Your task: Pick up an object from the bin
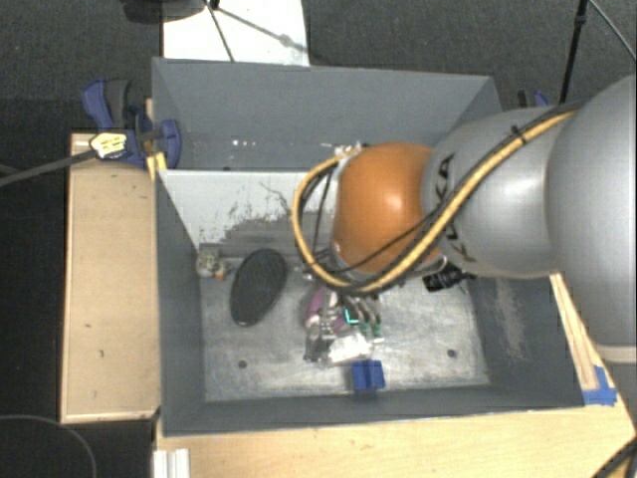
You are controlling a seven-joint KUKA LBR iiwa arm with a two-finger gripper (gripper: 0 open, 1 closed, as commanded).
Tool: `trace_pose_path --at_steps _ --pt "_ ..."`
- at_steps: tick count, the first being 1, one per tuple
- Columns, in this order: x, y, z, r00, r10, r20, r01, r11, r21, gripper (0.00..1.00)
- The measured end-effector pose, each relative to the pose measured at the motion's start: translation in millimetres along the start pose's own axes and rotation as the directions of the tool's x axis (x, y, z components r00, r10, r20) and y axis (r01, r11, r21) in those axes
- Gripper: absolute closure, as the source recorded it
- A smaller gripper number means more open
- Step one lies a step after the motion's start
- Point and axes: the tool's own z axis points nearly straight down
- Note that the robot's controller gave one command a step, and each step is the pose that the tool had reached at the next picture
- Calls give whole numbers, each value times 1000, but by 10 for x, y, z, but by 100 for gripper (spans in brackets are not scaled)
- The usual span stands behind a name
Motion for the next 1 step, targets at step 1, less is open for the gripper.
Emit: trace_pose_path --at_steps 1 --pt "213 -412 573 1000 23 2 -23 1000 1 0"
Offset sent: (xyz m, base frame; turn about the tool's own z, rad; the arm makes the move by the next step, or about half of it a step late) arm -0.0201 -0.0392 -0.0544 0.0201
